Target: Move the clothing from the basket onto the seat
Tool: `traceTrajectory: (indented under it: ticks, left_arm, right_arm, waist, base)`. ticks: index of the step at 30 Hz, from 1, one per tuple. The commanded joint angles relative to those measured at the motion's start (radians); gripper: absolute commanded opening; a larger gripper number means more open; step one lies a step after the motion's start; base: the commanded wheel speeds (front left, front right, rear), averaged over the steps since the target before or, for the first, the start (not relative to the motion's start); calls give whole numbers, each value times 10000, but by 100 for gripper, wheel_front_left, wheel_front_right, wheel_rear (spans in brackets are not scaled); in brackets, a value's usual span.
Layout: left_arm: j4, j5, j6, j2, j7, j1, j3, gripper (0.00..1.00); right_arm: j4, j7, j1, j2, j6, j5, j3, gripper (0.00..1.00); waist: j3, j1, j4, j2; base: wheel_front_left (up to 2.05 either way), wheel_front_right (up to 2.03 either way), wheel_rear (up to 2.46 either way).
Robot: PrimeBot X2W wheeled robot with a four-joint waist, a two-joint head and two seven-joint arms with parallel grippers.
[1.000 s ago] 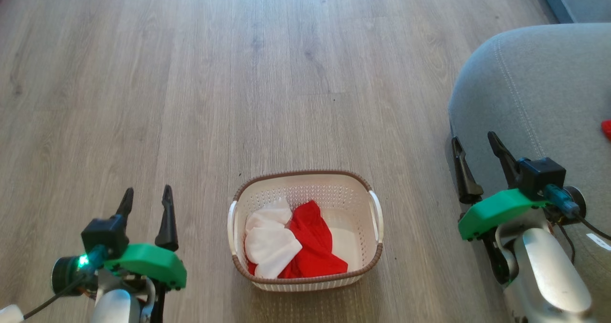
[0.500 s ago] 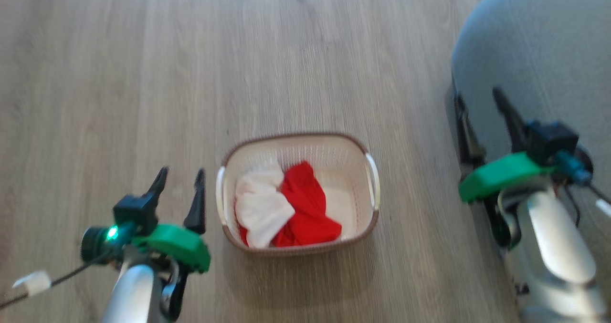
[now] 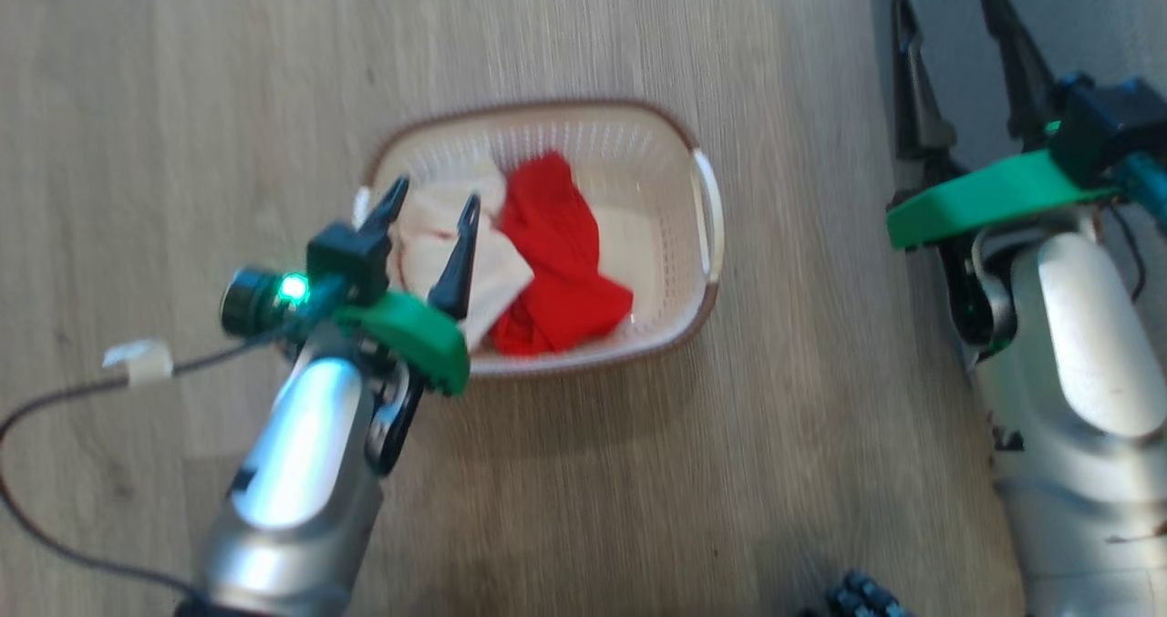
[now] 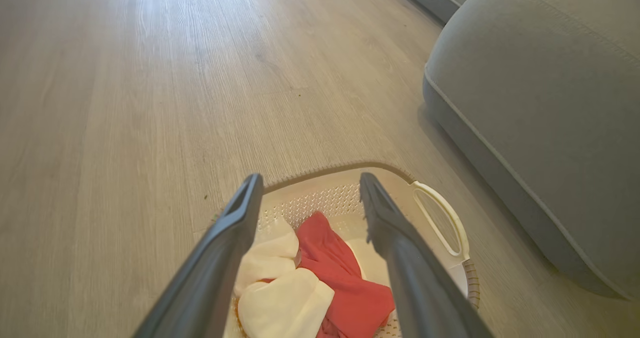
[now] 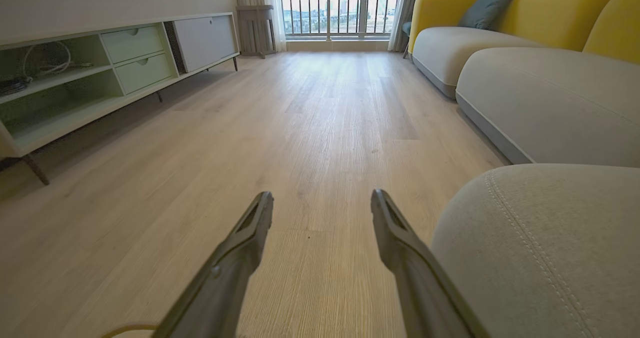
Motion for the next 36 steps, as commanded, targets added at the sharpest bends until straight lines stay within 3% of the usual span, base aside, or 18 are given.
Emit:
traceTrajectory:
  ticks: [1,12,19,27,36]
  left_arm:
    - [-64,-114,96,92,-126,-419,50,100]
    - [1727,250,92,92,-126,-2580,-1160,100]
    - [3794,1054,55,224,-107,-3943,-1918,100]
    - [6264,2051,432,716,1257,-5261,-2763,100]
    - [7212,3068,929,1335,2765,-6176,-3760,100]
  right_arm:
    - [-375,-65,-199,191,-2,-5,174,100]
    - [-854,-65,-1062,377,-2,136,453,100]
    - [-1372,-65,-1492,413,-2,793,923,100]
    - [-1663,-65,-1516,415,-2,1394,1162,100]
    - [-1824,-65,-1414,416,-2,1692,1198,100]
  waist:
    - [1035,-4,-283,0]
    - [2791,-4,-1090,0]
    - [3764,-4,-1723,0]
    - [4378,-4,-2230,0]
    - [4733,-4,-2518,0]
  base:
    - [0,0,0]
    - [0,0,0]
    - [0,0,0]
    - [0,0,0]
    - [0,0,0]
